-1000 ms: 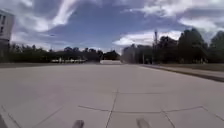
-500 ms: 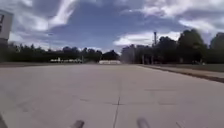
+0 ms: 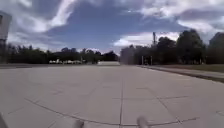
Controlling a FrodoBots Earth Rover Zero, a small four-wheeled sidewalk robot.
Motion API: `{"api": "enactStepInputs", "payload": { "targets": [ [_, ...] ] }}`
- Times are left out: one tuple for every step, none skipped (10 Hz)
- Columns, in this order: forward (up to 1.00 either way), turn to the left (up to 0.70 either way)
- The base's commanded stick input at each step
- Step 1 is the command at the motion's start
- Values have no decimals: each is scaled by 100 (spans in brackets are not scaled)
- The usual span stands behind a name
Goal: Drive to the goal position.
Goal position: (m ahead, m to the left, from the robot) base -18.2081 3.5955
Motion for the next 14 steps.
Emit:
{"api": "enactStepInputs", "payload": {
  "targets": [
    [100,0],
    [100,0],
    [100,14],
    [100,27],
    [100,38],
    [100,40],
    [100,40],
    [100,40],
    [100,40],
    [100,40],
    [100,40],
    [100,40],
    [100,40],
    [100,40]
  ]
}}
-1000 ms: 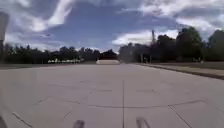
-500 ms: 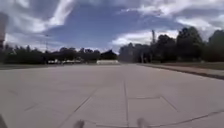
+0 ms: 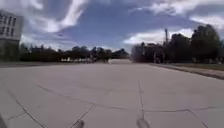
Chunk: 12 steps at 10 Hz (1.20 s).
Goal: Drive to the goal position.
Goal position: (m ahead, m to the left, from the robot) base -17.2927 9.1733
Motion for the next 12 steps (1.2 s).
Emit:
{"api": "enactStepInputs", "payload": {
  "targets": [
    [100,40],
    [100,40],
    [100,40],
    [100,40],
    [100,40],
    [100,40],
    [100,40],
    [100,40],
    [100,40],
    [100,40],
    [100,40],
    [100,40]
  ]
}}
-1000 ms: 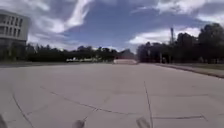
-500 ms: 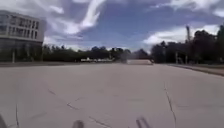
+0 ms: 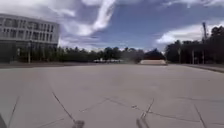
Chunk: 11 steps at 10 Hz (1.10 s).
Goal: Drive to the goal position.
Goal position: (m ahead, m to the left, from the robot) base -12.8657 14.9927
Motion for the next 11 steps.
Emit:
{"api": "enactStepInputs", "payload": {
  "targets": [
    [100,40],
    [100,40],
    [100,40],
    [100,40],
    [100,40],
    [100,40],
    [100,40],
    [100,40],
    [100,40],
    [100,40],
    [100,40]
  ]
}}
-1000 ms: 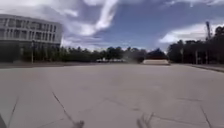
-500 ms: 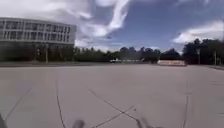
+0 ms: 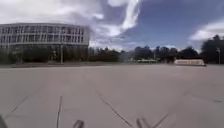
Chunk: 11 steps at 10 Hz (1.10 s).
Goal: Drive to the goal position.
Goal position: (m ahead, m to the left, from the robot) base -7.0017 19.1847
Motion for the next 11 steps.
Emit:
{"api": "enactStepInputs", "payload": {
  "targets": [
    [100,40],
    [100,40],
    [100,40],
    [100,40],
    [100,40],
    [100,40],
    [100,40],
    [100,40],
    [100,40],
    [100,40],
    [100,40]
  ]
}}
